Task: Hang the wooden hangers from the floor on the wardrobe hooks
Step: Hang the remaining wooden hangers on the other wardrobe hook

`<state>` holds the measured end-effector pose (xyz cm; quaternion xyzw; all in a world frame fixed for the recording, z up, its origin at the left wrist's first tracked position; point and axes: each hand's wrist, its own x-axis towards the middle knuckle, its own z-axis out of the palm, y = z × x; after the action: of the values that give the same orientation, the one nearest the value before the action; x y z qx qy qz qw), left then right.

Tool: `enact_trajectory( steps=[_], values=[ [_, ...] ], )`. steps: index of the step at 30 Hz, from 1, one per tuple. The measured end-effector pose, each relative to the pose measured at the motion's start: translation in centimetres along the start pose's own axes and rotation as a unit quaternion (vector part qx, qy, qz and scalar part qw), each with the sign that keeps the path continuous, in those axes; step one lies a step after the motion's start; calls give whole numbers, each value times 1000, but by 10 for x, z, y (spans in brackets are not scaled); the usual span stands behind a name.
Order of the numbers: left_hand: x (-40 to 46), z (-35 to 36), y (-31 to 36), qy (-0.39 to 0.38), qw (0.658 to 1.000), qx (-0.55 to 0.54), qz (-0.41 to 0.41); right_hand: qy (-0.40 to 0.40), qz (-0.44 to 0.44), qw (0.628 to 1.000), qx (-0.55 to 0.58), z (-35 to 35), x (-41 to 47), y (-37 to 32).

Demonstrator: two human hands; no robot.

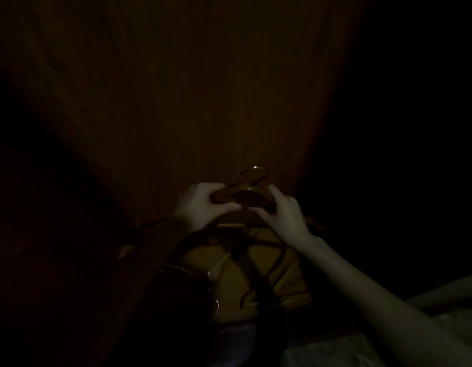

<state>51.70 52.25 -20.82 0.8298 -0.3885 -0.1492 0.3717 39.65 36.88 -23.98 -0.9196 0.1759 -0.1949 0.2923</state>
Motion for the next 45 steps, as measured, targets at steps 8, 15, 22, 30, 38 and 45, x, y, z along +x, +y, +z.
enact_trajectory(
  steps=[8,15,22,30,38,45],
  values=[
    [-10,-218,216,171,980,14,98,141,-131,981,-27,-220,74,-208],
    [-14,-357,372,231,960,70,139,170,-184,961,-113,-379,123,-342],
    [-12,-441,464,277,937,104,187,220,-230,937,-140,-480,151,-421],
    [-6,-485,498,292,913,218,184,230,-172,955,-78,-514,169,-442],
    [23,-546,553,333,887,175,269,303,-158,938,-51,-596,217,-482],
    [60,-582,577,336,890,119,284,317,-135,934,-96,-637,266,-512]
  ],
)
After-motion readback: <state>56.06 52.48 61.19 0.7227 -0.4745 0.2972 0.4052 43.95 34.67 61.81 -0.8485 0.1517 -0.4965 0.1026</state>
